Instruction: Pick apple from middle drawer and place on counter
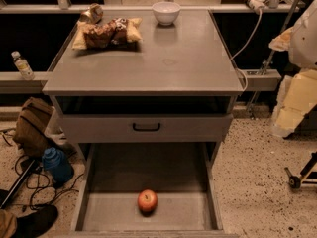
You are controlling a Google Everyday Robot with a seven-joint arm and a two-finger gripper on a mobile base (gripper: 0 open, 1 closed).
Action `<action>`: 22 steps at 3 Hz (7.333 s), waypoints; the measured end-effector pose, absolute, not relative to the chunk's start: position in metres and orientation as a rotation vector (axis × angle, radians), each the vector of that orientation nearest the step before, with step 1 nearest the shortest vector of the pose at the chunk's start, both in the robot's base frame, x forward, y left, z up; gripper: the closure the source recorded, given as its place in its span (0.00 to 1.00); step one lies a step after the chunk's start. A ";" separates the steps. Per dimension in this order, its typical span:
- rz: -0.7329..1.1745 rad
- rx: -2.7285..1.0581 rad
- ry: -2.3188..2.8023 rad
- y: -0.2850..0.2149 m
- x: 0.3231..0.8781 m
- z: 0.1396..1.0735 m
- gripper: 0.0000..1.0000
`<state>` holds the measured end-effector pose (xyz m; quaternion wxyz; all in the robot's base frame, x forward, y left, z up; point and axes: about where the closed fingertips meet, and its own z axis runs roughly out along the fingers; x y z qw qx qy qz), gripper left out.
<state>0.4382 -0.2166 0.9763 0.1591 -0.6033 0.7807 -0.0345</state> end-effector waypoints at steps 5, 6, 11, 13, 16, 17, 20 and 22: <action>0.155 -1.603 2.130 -0.134 0.499 0.830 0.00; 0.171 -1.608 2.121 -0.127 0.498 0.823 0.00; 0.448 -1.462 2.026 0.022 0.454 0.678 0.00; 0.615 -1.434 2.037 0.084 0.422 0.585 0.00; 0.608 -1.417 2.034 0.122 0.421 0.530 0.00; 0.621 -1.395 2.032 0.121 0.428 0.518 0.00; 0.581 -1.396 2.085 0.097 0.450 0.459 0.00; 0.525 -1.284 2.131 0.051 0.443 0.437 0.00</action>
Offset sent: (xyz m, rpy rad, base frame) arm 0.0241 0.0167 -0.0305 0.1014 -0.0455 0.0097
